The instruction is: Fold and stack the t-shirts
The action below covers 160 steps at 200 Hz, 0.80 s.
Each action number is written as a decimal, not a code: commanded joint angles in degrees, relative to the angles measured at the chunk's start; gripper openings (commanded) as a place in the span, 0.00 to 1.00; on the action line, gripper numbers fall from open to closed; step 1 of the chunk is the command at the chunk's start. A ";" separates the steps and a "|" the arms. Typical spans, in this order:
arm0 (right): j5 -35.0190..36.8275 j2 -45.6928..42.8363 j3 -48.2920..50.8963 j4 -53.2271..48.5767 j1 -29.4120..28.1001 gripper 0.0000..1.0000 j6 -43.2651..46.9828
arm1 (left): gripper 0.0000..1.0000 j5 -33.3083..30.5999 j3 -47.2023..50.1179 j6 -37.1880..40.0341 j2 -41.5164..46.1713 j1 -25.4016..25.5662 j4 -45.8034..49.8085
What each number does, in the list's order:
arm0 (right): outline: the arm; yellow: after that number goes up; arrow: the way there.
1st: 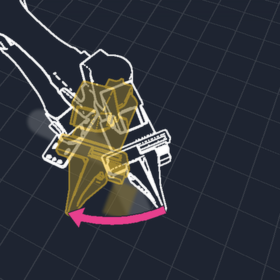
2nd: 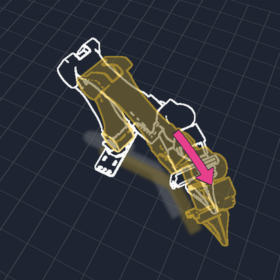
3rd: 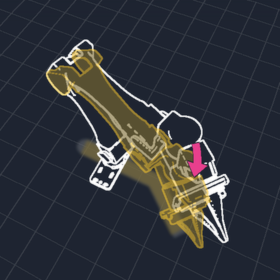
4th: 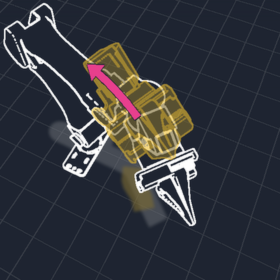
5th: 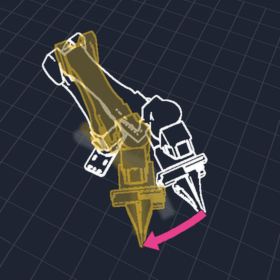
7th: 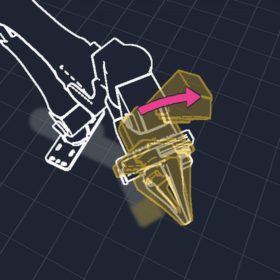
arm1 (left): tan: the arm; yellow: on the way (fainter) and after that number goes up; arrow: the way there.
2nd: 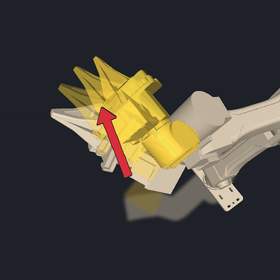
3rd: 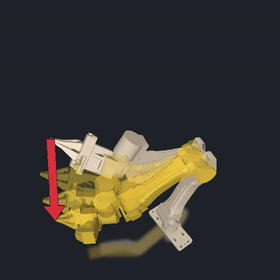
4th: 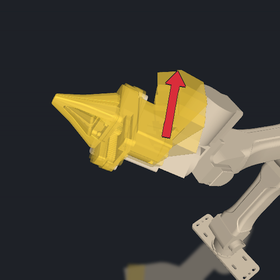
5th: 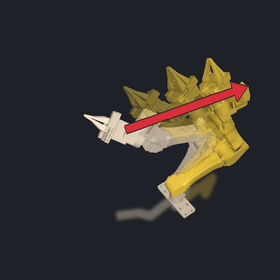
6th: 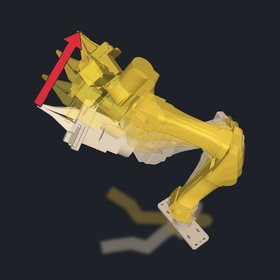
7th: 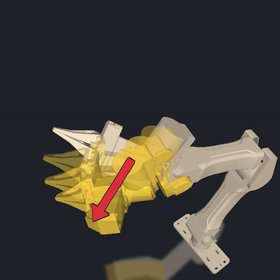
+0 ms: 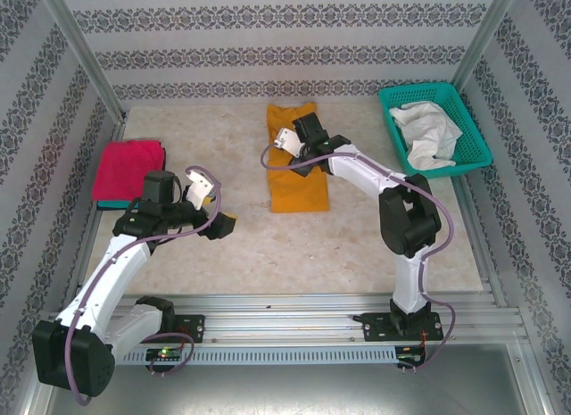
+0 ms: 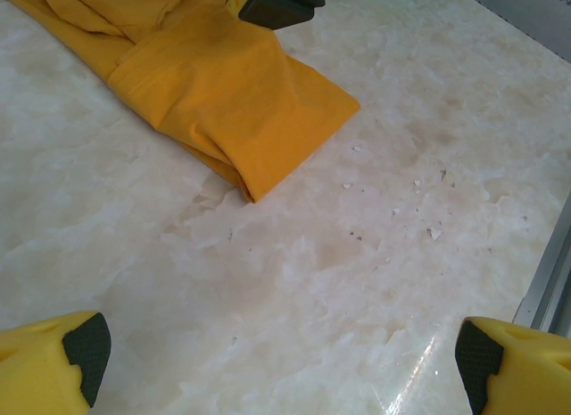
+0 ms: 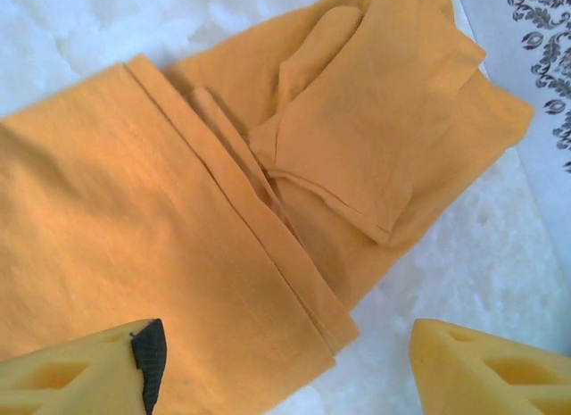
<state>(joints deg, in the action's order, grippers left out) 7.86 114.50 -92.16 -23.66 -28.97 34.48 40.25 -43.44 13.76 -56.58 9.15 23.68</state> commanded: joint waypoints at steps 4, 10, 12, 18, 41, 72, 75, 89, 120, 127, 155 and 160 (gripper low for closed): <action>-1.40 3.10 -4.00 -5.09 0.37 0.72 -12.13 | 1.00 -1.51 1.83 -5.10 -1.15 1.52 -7.83; -1.90 3.50 -4.12 -5.46 0.11 0.72 -13.07 | 1.00 -2.17 2.33 -6.07 -1.48 2.05 -9.40; -2.08 3.60 -4.05 -5.44 0.07 0.72 -13.50 | 1.00 -2.43 2.47 -6.30 -1.51 2.16 -9.85; -2.29 4.07 -4.02 -5.47 -0.11 0.72 -14.97 | 1.00 -3.10 2.84 -6.90 -1.80 2.67 -10.96; -1.31 9.78 -12.83 -15.34 0.93 0.67 -24.91 | 1.00 -4.74 3.41 -8.21 -2.55 3.64 -13.06; -1.04 15.61 -18.83 -23.15 2.28 0.61 -34.34 | 1.00 -5.75 3.26 -8.35 -2.24 3.76 -12.65; -1.39 15.86 -18.84 -23.37 2.38 0.60 -35.56 | 1.00 -5.81 3.28 -8.39 -2.06 3.75 -12.69; -2.64 16.67 -18.54 -24.10 2.77 0.56 -39.36 | 1.00 -5.92 3.70 -8.78 -1.65 3.82 -12.81; -4.74 15.77 -13.75 -23.97 3.11 0.51 -44.23 | 1.00 -5.44 4.63 -9.83 -1.12 3.80 -13.11; -5.45 14.57 -11.81 -23.26 3.04 0.51 -44.64 | 1.00 -5.38 4.86 -10.02 -0.87 3.84 -13.13; -5.97 9.43 -1.82 -19.72 2.23 0.50 -45.20 | 1.00 -5.36 5.67 -10.51 0.20 3.82 -13.53; -5.96 8.50 -0.06 -19.19 2.02 0.49 -45.25 | 1.00 -5.51 5.81 -10.59 0.31 3.83 -13.70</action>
<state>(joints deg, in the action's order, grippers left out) 3.55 127.90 -99.55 -42.06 -25.80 -7.90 34.85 -38.63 4.56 -57.93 12.38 12.71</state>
